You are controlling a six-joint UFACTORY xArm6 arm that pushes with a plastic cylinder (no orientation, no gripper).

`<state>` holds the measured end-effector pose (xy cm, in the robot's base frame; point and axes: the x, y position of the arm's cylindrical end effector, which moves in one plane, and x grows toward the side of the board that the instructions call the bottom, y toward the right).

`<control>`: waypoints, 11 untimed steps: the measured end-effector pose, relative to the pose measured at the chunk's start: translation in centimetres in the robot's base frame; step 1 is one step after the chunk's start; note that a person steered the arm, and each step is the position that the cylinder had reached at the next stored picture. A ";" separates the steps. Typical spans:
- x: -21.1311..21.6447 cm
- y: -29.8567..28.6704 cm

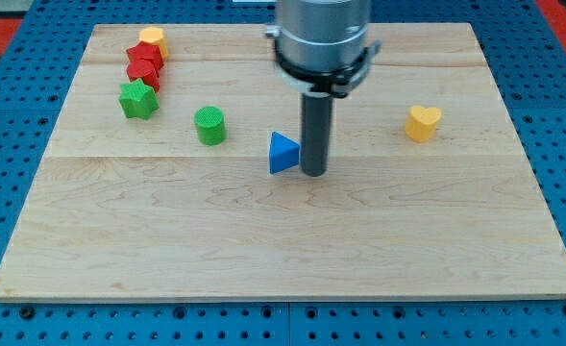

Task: Slide blue triangle towards center left

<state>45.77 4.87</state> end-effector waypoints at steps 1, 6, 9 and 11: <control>-1.2 0.5; -2.1 -18.0; -3.7 -19.9; -3.7 -18.3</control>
